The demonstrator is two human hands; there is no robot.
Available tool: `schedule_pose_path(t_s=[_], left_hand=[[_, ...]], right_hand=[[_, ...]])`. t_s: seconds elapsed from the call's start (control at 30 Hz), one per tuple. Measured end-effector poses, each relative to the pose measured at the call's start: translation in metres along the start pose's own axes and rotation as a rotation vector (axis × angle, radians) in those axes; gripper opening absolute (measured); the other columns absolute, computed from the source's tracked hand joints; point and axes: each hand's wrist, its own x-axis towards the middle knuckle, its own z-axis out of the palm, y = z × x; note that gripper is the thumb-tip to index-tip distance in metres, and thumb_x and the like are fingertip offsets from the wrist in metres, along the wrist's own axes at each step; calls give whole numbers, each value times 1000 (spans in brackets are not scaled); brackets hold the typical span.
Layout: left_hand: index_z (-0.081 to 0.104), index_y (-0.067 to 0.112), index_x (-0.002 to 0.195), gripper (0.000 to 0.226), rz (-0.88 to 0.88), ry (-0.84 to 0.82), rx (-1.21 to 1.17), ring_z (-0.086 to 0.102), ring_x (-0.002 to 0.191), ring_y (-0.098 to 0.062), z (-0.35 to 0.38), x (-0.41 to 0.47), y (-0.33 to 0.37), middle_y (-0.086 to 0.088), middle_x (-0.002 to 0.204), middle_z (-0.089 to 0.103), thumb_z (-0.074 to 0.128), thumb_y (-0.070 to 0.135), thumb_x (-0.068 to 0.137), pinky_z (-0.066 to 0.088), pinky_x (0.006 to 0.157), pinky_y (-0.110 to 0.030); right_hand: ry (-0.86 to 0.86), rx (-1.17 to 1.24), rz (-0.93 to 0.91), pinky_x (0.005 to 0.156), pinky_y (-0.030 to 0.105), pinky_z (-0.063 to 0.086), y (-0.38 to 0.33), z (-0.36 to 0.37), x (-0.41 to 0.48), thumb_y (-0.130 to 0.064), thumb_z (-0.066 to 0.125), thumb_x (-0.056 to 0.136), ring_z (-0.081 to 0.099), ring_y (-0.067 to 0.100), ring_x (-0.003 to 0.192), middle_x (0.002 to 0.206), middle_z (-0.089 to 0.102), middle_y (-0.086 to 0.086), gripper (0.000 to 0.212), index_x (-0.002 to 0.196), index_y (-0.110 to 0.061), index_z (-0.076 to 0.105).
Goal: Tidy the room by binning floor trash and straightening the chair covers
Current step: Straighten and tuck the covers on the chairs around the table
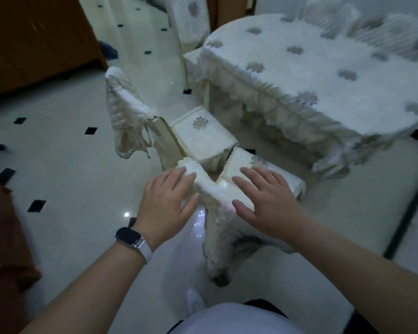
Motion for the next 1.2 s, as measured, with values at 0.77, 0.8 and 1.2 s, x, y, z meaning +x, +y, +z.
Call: schedule_pose_path(t_s=[0.77, 0.8, 1.2], left_hand=[[63, 19, 126, 46, 367, -95, -53, 53, 122, -31, 7, -15, 87, -7, 130, 60, 45, 47, 94, 40, 97, -45], [63, 19, 126, 46, 369, -97, -64, 53, 122, -31, 10, -13, 84, -7, 130, 60, 46, 47, 94, 41, 97, -45], [63, 18, 128, 52, 433, -218, -131, 53, 123, -31, 47, 51, 1, -9, 133, 59, 40, 52, 95, 40, 101, -48]], right_hand=[[53, -70, 510, 103, 42, 33, -25, -34, -167, -52, 46, 90, 50, 31, 125, 135, 57, 9, 54, 128, -17, 61], [59, -64, 528, 103, 41, 31, -27, -31, -167, -52, 46, 90, 51, 31, 125, 135, 57, 10, 54, 127, -17, 62], [-12, -78, 690, 102, 44, 37, -46, 20, -95, -52, 44, 90, 51, 30, 123, 134, 57, 8, 56, 130, -15, 59]])
